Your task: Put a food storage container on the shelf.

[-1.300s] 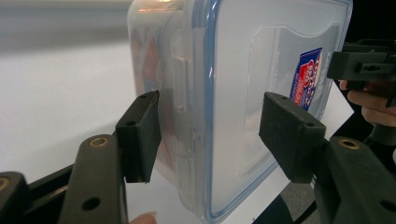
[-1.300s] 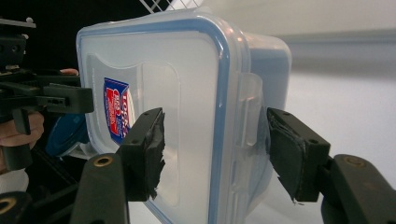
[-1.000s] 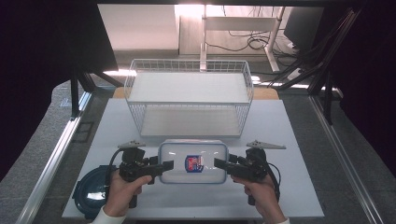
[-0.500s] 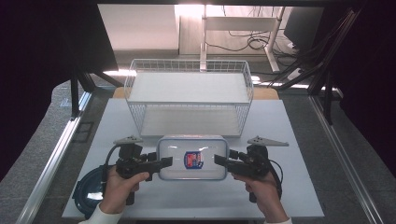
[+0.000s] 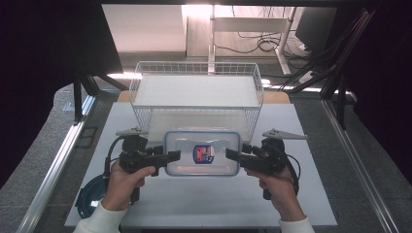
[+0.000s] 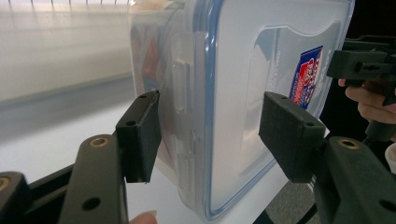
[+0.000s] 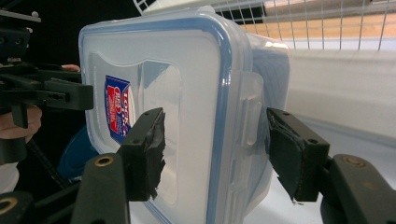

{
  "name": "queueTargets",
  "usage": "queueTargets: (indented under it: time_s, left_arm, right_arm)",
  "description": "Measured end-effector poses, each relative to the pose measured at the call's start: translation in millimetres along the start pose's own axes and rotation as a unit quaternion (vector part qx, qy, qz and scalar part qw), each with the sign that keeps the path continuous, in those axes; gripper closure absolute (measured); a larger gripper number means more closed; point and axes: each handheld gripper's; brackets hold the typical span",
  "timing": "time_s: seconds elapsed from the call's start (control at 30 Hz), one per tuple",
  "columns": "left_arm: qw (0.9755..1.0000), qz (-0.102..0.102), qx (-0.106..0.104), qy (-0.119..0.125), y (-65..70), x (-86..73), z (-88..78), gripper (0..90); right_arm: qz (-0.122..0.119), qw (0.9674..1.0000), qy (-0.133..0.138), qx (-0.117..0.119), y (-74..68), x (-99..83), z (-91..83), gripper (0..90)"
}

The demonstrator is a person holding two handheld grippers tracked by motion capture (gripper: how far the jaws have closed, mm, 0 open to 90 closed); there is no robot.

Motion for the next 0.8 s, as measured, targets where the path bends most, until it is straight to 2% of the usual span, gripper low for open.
queueTargets:
  time_s: [0.3,0.47,0.7,0.8]
  left_arm:
    - [0.9999,-0.003,-0.009,0.009,-9.8,19.3,-5.7,40.7]
    - [0.9998,-0.001,-0.008,0.017,-13.8,32.5,-8.0,41.1]
    - [0.9992,-0.018,-0.025,0.023,-22.7,42.7,-3.5,41.2]
    - [0.9992,-0.018,-0.026,0.023,-23.1,48.1,-2.5,41.2]
  right_arm:
    - [-0.012,0.9999,-0.001,0.001,-2.0,25.9,5.0,39.9]
    - [-0.009,0.9999,0.003,0.003,-0.5,38.7,10.7,39.9]
    - [-0.023,0.9997,0.000,-0.007,-0.8,58.1,12.2,40.0]
    - [-0.025,0.9996,-0.002,-0.009,0.6,64.2,12.9,40.0]
Point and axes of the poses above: each handheld gripper's, and its own axes: z roughly forward along the jaws, x roughly out of its top, y roughly to its right
